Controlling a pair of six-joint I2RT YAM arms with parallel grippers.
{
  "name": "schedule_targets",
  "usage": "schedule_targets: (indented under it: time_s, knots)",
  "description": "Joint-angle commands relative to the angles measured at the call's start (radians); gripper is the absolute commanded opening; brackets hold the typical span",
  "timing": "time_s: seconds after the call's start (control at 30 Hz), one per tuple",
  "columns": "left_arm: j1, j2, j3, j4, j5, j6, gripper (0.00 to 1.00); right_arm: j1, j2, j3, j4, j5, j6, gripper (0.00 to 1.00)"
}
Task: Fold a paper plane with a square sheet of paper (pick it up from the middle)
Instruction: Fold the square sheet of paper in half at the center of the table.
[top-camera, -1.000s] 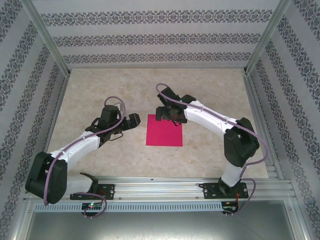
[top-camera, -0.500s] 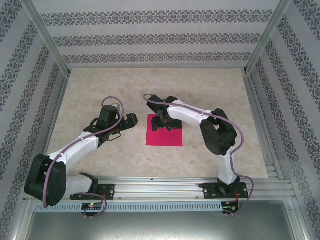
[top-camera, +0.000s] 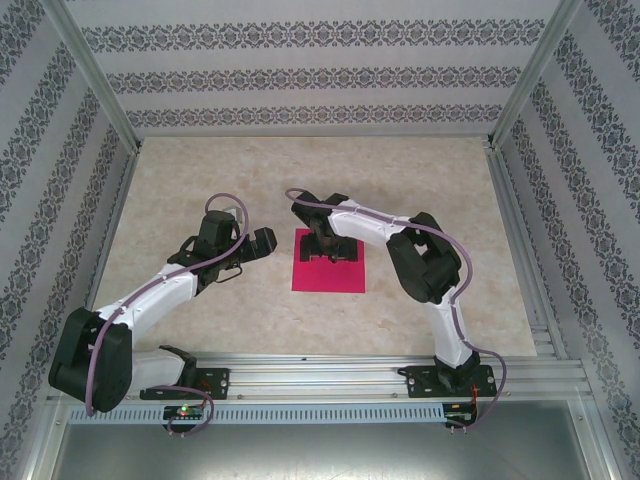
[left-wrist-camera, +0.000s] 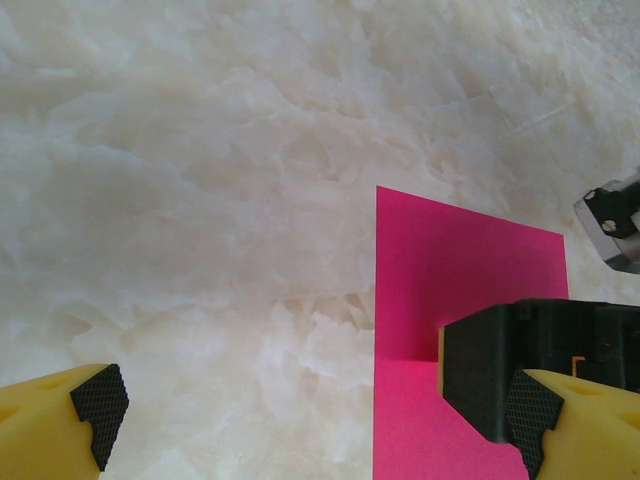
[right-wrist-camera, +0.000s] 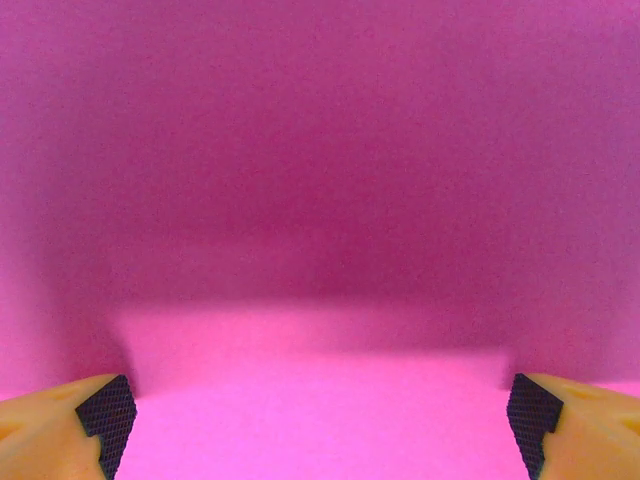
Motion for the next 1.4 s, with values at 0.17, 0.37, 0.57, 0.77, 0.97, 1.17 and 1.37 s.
schedule_targets:
  time_s: [0.17, 0.37, 0.57, 0.77, 0.97, 1.17, 1.37]
  knots:
    - [0.009, -0.011, 0.008, -0.004, 0.013, 0.024, 1.00, -0.004, 0.058, -0.071, 0.046, -0.048, 0.041, 0.98]
    - [0.009, -0.010, 0.009, -0.008, 0.018, 0.024, 1.00, 0.006, 0.080, -0.085, 0.050, -0.052, 0.031, 0.94]
    - [0.009, -0.011, 0.009, -0.011, 0.021, 0.021, 1.00, -0.006, 0.046, -0.118, 0.084, -0.065, 0.024, 0.91]
    - [0.009, -0.015, 0.010, -0.018, 0.024, 0.020, 1.00, -0.008, 0.024, -0.110, 0.083, -0.060, 0.001, 0.84]
    - [0.009, -0.014, 0.012, -0.022, 0.023, 0.017, 1.00, 0.000, -0.008, -0.067, 0.050, -0.020, -0.043, 0.75]
    - [0.009, -0.014, 0.034, -0.050, 0.010, 0.019, 1.00, -0.006, -0.060, -0.055, 0.060, -0.028, -0.054, 0.60]
    - [0.009, -0.020, 0.047, -0.074, -0.003, 0.020, 1.00, -0.020, -0.116, -0.061, 0.072, -0.052, -0.065, 0.49]
